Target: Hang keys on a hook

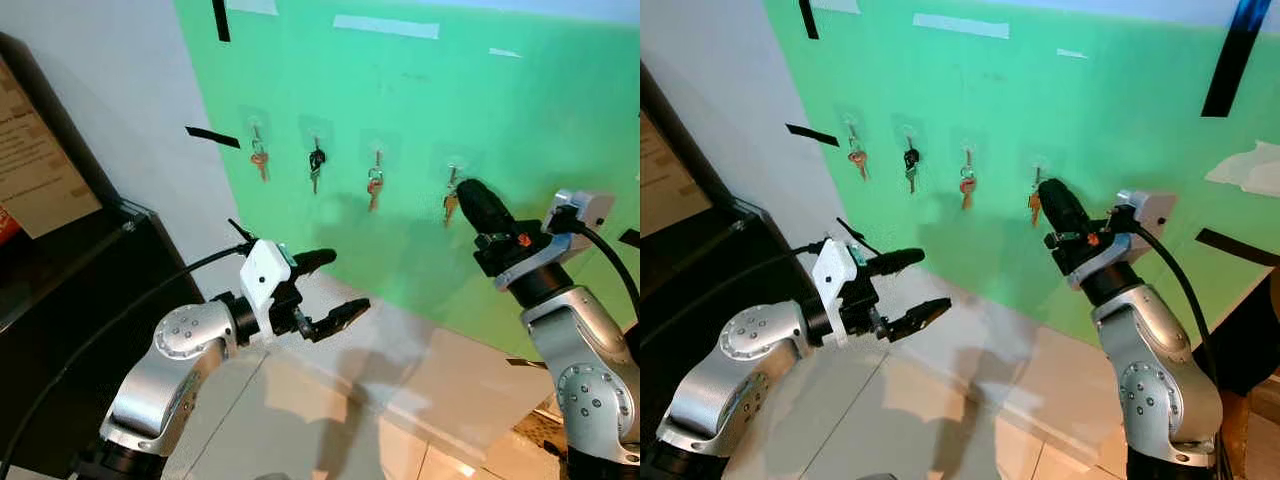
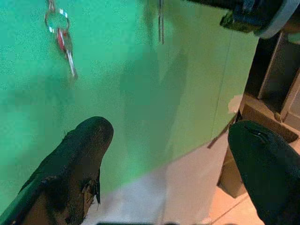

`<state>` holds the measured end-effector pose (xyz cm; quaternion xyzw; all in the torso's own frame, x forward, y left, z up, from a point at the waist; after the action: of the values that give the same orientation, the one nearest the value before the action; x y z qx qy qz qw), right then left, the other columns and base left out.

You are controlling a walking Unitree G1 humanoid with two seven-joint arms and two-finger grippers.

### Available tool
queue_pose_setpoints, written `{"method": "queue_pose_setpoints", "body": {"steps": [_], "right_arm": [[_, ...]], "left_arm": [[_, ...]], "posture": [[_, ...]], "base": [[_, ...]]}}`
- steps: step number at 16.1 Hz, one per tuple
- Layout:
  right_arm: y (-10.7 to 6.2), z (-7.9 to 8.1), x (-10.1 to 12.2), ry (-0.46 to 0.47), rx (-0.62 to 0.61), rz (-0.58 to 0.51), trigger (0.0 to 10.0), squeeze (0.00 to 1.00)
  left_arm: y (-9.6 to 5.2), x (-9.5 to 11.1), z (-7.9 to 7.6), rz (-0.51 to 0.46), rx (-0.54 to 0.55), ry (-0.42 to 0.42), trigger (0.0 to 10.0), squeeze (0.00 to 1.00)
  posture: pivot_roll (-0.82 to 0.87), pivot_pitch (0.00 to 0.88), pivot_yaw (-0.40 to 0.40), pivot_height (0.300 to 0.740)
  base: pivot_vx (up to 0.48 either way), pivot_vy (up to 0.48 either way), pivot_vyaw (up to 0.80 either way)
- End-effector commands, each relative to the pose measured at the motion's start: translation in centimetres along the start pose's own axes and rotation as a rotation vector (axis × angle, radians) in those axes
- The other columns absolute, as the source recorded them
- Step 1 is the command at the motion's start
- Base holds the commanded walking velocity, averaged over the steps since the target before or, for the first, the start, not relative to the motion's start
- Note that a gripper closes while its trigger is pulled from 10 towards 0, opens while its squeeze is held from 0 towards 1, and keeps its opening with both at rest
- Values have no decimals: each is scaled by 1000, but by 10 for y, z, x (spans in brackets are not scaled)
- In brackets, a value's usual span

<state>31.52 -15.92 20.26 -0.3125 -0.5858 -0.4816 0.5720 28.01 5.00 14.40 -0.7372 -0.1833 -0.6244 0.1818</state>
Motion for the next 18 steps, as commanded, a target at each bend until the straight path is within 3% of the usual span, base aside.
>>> {"method": "queue_pose_setpoints", "body": {"steps": [1, 12, 15, 18], "right_arm": [[2, 8, 5, 3, 31, -16, 10000, 0], [11, 18, 2, 22, 73, -12, 10000, 0], [10, 17, -3, 8, 68, 11, 10000, 0], [13, 5, -8, -14, -8, 38, 10000, 0]], "left_arm": [[-1, 14, 2, -45, 6, 31, 10000, 0], [0, 20, 2, -78, 3, 38, 10000, 0], [1, 20, 2, -75, 0, 36, 10000, 0], [1, 20, 1, -74, -4, 34, 10000, 0]], "posture": [[-87, 0, 103, 740], [-80, 0, 102, 740], [-80, 0, 105, 740], [-83, 0, 108, 740]], "base": [[0, 0, 0], [0, 0, 0], [0, 0, 0], [0, 0, 0]]}}
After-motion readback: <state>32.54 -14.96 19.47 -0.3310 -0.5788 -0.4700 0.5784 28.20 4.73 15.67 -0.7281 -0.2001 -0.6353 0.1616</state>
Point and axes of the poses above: a point about 5 cm out from each wrist's last joint towards the gripper, its own y axis pointing out of the wrist towards the gripper, its own x axis along the axis of the wrist's last joint, z = x × y, the point moved 6 cm from there along y, pointing out of the wrist towards the gripper, and after that the axes turned 11 degrees about -y, right-handed, at the moved point
